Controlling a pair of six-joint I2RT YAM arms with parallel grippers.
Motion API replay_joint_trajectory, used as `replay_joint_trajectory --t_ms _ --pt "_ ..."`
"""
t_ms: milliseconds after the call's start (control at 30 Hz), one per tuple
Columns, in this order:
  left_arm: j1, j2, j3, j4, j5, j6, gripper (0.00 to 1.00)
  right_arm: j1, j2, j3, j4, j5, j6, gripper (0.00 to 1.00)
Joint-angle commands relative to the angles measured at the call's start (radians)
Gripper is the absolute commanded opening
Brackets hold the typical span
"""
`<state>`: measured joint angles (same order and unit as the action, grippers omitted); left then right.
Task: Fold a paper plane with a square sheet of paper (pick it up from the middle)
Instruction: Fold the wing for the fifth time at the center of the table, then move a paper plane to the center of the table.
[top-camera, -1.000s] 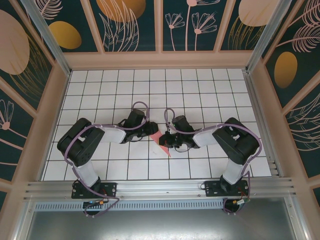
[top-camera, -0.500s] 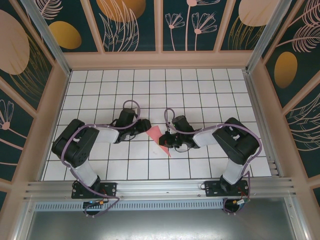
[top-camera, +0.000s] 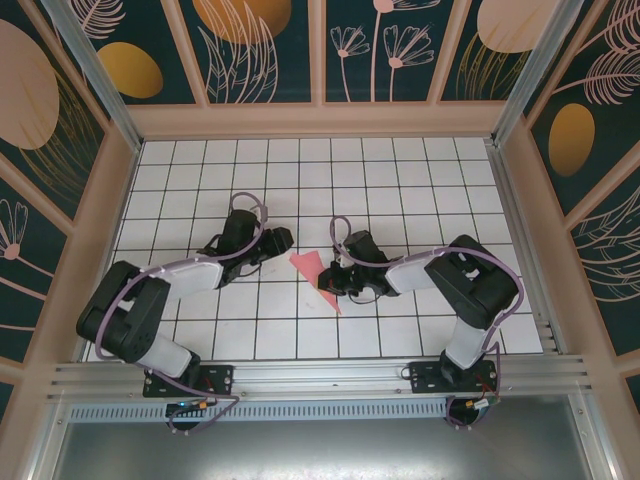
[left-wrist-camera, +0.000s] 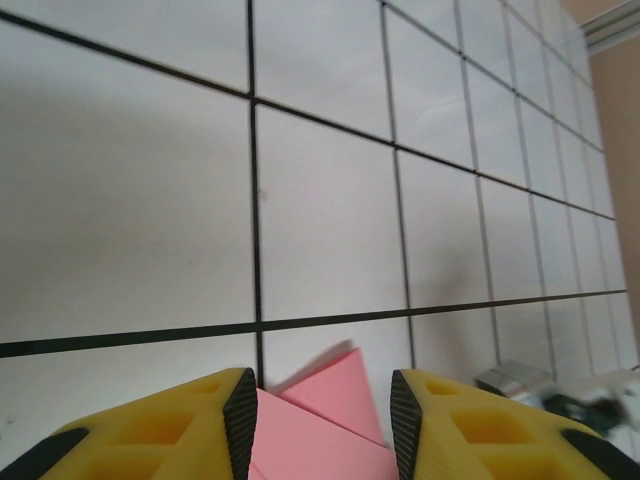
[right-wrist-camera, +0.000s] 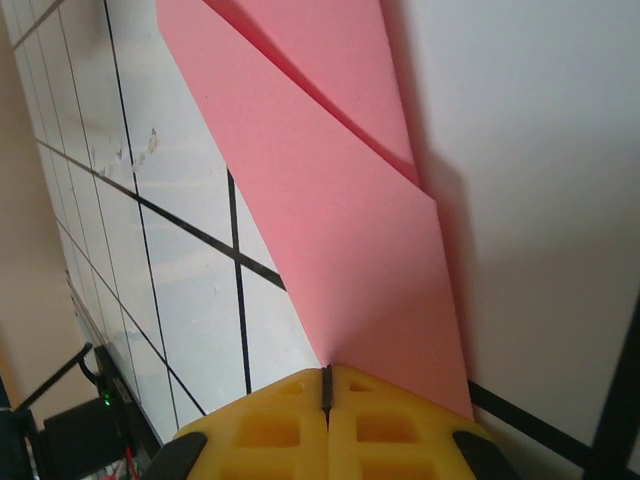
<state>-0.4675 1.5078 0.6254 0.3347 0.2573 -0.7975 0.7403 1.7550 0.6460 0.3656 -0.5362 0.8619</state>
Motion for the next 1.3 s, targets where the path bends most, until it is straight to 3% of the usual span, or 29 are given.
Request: replay_joint_trajectory --t_ms 0,233,433,533,667,767,833,1000,1133,1267 --pt "-0.005 -0.057 -0.011 -0.067 0.001 -0.032 0.41 -0.004 0.04 -0.036 -0.039 0.091 0.137 0.0" --pt "-0.08 -0.159 0.032 -0.25 -0.155 -0.068 0.41 0.047 -0.014 -0.153 0.27 0.163 0.419 0.0" --pt "-0.142 -0.17 0.027 -0.279 -0.202 -0.104 0.42 0.073 -0.106 -0.166 0.294 0.219 0.413 0.0" --pt "-0.161 -0.158 0.045 -0.319 -0.216 -0.126 0.41 0.072 -0.233 -0.181 0.23 0.288 0.361 0.0" --pt "-0.215 -0.119 0.141 -0.496 -0.365 -0.143 0.43 0.047 -0.446 -0.187 -0.05 0.481 0.278 0.13" --pt "-0.293 -0.035 0.269 -0.647 -0.479 -0.144 0.49 -0.024 -0.528 -0.191 -0.21 0.533 0.227 0.2" --pt "-0.353 0.053 0.358 -0.729 -0.529 -0.14 0.59 -0.085 -0.56 -0.218 -0.231 0.497 0.197 0.24" --pt "-0.481 0.309 0.634 -0.918 -0.614 -0.132 0.65 -0.161 -0.655 -0.29 -0.237 0.491 0.192 0.29" --pt "-0.524 0.449 0.788 -1.075 -0.68 -0.156 0.67 -0.188 -0.726 -0.338 -0.235 0.492 0.199 0.35" --pt "-0.53 0.5 0.828 -1.118 -0.69 -0.157 0.7 -0.187 -0.734 -0.351 -0.232 0.472 0.186 0.37"
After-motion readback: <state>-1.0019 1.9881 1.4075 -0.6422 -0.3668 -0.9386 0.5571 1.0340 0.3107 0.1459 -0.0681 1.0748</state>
